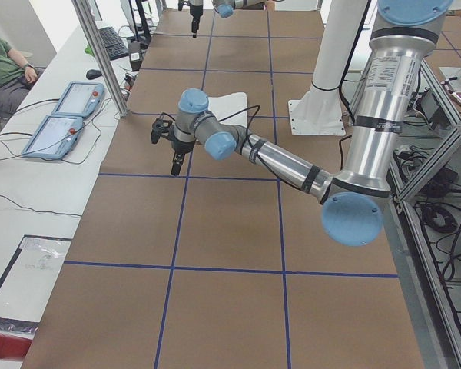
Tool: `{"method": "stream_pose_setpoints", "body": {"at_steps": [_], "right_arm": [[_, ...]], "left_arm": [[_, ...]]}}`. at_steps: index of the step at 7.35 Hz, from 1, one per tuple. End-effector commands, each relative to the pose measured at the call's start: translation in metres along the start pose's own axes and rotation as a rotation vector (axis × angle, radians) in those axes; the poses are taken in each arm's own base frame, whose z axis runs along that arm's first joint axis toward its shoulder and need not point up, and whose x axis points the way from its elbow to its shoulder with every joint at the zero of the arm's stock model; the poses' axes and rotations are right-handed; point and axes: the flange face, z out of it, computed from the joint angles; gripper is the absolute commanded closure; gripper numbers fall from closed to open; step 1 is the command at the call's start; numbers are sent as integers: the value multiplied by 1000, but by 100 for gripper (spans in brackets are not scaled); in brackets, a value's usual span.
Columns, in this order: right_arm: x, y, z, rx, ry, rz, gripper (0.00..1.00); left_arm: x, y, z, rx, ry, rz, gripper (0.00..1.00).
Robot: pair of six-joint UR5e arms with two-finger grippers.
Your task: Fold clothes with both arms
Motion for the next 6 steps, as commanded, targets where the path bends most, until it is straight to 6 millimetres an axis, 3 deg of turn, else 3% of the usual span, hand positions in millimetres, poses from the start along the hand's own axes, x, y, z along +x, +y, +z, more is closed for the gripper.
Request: {"method": "stream_pose_setpoints", "body": {"at_steps": [1, 3, 4, 5, 6], "right_arm": [[147, 41, -19, -31, -41, -93, 0], [238, 93, -35, -15, -70, -201, 0], [261, 105, -47, 2, -69, -270, 0], [265, 109, -55, -33, -71, -266, 0], [261, 108, -76, -74, -48, -198, 0]], "left_arm": [[-108, 32, -24, -20, -67, 83, 0], [-183, 72, -49, -43, -90, 203, 0], [-201, 88, -54, -60, -74, 258, 0], [-216, 102, -46, -88, -76, 250, 0], [-224, 111, -42, -95, -78, 217, 0]]}}
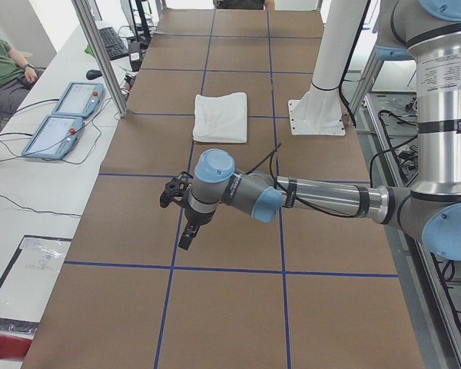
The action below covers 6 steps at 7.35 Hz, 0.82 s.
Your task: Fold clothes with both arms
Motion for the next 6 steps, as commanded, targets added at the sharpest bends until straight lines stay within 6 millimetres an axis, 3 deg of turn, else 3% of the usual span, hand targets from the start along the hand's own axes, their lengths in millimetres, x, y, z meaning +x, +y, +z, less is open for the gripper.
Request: {"method": "stream_pose_setpoints", "body": {"at_steps": [1, 2, 3, 5, 6], "right_arm": [[-5, 6, -19, -48, 15, 26, 0], [-8, -2, -19, -60, 85, -2, 0], [-7, -3, -16, -71, 105, 10, 0], [-5, 3, -9, -87, 73, 46, 0], [-5, 4, -5, -86, 39, 88, 0]], "left_arm": [[-11, 4, 3, 8, -1, -57, 0], [-5, -10, -9, 82, -8, -19, 0], [-20, 29, 7, 31, -11, -57, 0], [-30, 48, 18, -25, -12, -116, 0], [-26, 44, 15, -92, -8, -170, 0]]}}
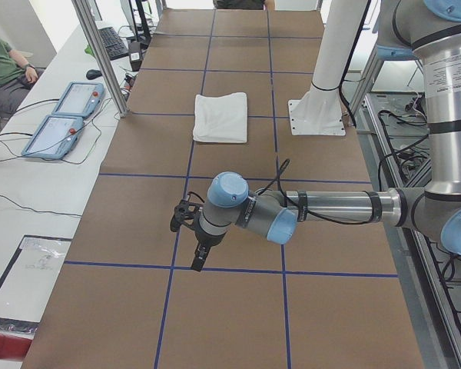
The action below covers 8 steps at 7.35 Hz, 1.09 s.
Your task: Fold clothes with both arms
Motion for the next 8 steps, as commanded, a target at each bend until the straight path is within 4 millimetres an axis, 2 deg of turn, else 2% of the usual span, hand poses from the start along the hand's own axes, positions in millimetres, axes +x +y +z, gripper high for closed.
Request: {"method": "stream_pose_setpoints", "body": {"at_steps": [1, 3, 5, 6, 7, 8], "right_arm": [[-2, 1, 5, -3, -61, 83, 0], [-2, 11, 13, -7, -107, 100, 0], [1, 15, 19, -15, -126, 113, 0], [9, 30, 31, -39, -122, 134, 0], [13, 33, 39, -54, -121, 154, 0], [9, 31, 35, -47, -118, 203, 0]], "left_arm": [[10, -1, -12, -110, 1, -90, 0], [18, 4, -13, -158, 79, -126, 0], [16, 5, -10, -163, 83, -126, 0], [15, 5, -9, -164, 83, -127, 0], [15, 5, -9, -164, 83, -127, 0], [17, 4, -11, -159, 83, -123, 0]]}}
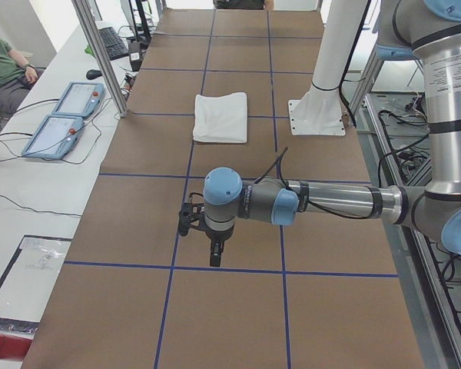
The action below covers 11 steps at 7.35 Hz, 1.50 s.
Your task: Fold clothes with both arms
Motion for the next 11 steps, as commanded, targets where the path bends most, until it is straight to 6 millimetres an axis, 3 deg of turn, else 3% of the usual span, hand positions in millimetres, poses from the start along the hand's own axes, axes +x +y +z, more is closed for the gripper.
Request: {"method": "stream_pose_setpoints", "body": {"at_steps": [1, 11], "right_arm": [[-3, 2, 2, -2, 5, 77, 0], [-8, 1, 16, -6, 30, 36, 0]], "left_arm": [[3, 0, -4, 5, 1, 5, 0], [4, 0, -4, 5, 1, 4, 0]]}}
